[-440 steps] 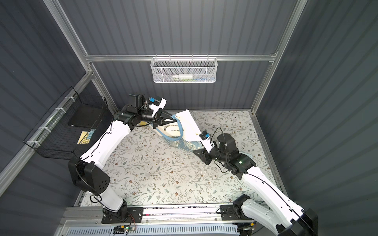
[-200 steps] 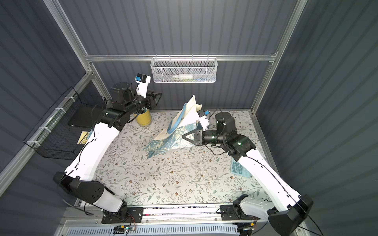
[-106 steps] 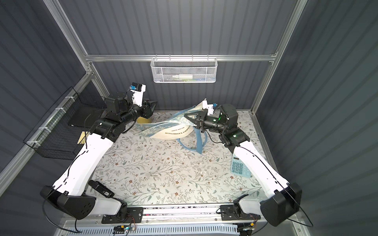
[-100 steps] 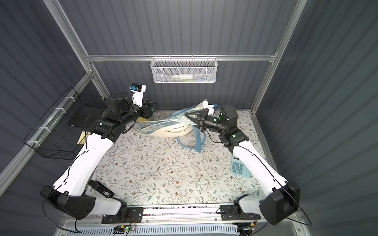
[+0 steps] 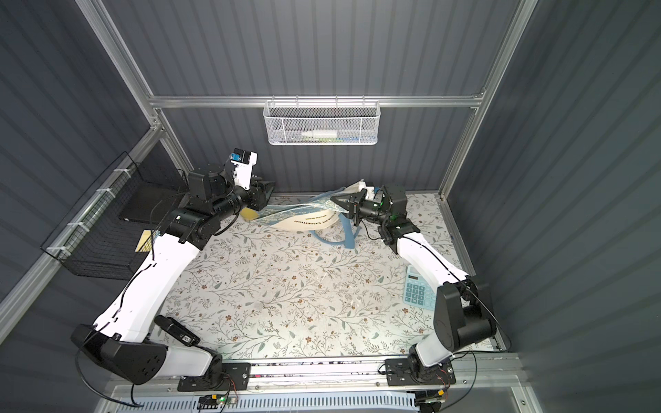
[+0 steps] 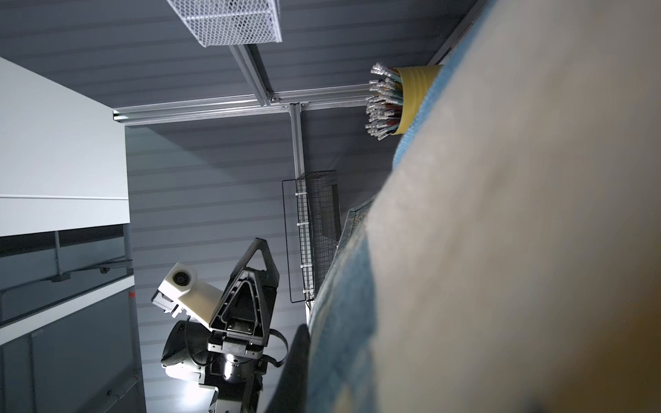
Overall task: Put away the canvas bag
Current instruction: Place the canvas bag at the center of the board.
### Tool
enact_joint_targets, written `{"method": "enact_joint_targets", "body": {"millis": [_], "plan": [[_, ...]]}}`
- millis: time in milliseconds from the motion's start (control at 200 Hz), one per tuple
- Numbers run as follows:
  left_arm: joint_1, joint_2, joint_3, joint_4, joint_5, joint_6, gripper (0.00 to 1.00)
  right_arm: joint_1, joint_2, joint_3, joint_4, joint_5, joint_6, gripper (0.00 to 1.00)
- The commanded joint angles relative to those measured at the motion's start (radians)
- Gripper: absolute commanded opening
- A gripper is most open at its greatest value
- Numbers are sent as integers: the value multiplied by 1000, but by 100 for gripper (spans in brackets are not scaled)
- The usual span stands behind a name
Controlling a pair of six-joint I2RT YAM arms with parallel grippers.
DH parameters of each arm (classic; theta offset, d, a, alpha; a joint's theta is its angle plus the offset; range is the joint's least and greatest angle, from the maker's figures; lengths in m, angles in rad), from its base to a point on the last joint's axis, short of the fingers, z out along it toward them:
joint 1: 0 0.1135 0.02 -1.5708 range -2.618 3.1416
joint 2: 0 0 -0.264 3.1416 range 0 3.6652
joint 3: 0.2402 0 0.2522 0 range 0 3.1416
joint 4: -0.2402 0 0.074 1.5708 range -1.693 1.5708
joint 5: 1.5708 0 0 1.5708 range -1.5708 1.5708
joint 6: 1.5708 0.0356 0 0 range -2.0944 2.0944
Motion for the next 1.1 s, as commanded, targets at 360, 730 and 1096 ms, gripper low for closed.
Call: {"method": "enact_joint_targets", "body": {"millis": [360, 730, 1096], "plan": [[-12, -4, -6, 2, 43, -8, 51, -4, -250, -48, -207, -19, -149, 0], [-13, 15, 20, -6, 64, 5, 51, -5, 20, 250, 125, -80, -110, 0], [-15, -16, -22, -5, 71, 7, 51, -4, -68, 54, -117, -132, -240, 0]]}}
